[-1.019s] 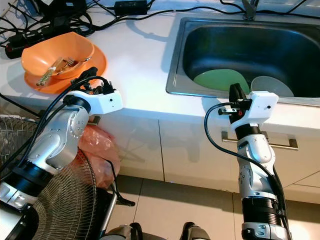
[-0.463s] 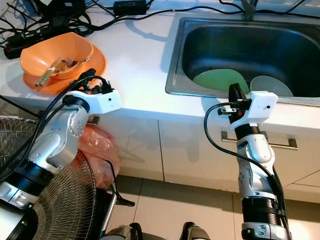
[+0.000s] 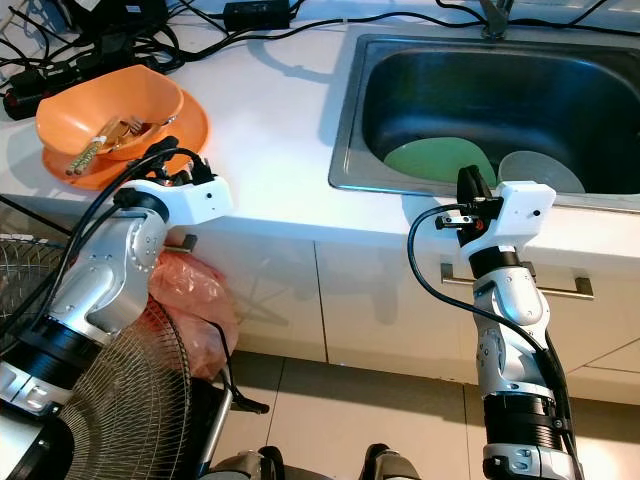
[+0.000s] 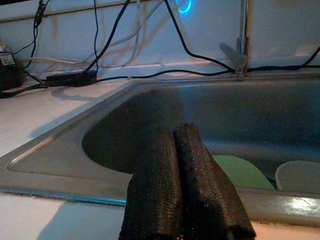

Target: Kitchen organization

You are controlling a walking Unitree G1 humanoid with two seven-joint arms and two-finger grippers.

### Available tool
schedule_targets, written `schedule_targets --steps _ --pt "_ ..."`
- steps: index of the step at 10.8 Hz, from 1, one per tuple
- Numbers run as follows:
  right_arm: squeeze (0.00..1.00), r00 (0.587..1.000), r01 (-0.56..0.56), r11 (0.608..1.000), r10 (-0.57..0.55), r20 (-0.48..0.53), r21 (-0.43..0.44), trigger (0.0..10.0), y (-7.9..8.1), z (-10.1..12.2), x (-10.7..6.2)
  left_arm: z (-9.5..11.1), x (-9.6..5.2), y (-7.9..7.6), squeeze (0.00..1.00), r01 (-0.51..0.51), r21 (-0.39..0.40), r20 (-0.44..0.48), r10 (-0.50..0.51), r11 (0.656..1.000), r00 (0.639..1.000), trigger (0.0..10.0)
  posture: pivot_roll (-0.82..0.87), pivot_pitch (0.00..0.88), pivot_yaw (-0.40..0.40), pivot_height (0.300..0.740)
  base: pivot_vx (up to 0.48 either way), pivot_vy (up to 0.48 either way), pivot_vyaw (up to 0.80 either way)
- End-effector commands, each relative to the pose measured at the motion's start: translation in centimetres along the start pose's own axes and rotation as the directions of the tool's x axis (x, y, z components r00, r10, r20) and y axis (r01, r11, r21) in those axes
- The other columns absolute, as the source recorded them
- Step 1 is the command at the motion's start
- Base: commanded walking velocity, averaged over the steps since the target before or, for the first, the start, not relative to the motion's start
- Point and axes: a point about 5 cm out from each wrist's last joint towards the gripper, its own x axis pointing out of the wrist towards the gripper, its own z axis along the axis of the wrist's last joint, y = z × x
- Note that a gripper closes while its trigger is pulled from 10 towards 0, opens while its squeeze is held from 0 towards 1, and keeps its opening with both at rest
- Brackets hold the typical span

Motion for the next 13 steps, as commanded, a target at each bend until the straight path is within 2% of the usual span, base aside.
schedule_targets --steps 1,6,7,13 --pt "0.0 0.993 0.036 0.999 -0.033 -0.111 0.025 10.0 -0.76 -2.04 -0.92 -2.22 -0.25 -3.84 0.0 0.182 0.011 -0.095 -0.18 0.983 0.979 10.0 0.03 0.182 0.049 0.74 0.0 0.0 0.0" --pt "0.0 0.993 0.036 0.999 -0.033 -0.11 0.026 10.0 -0.73 -2.0 -0.91 -2.94 -0.27 -4.35 0.0 0.205 0.006 -0.119 -0.203 0.979 0.972 10.0 0.03 0.182 0.048 0.74 0.0 0.0 0.0" --pt "0.0 0.993 0.037 0.999 -0.034 -0.11 0.026 10.0 -0.75 -1.99 -0.9 -2.88 -0.29 -4.41 0.0 0.206 0.005 -0.116 -0.204 0.979 0.972 0.0 0.03 0.182 0.048 0.74 0.0 0.0 0.0" --pt "0.0 0.994 0.035 0.999 -0.032 -0.107 0.03 10.0 -0.57 -2.03 -0.82 -2.37 -0.31 -4.56 0.0 0.214 0.018 -0.086 -0.212 0.977 0.973 0.0 0.03 0.172 0.055 0.74 0.0 0.0 0.0"
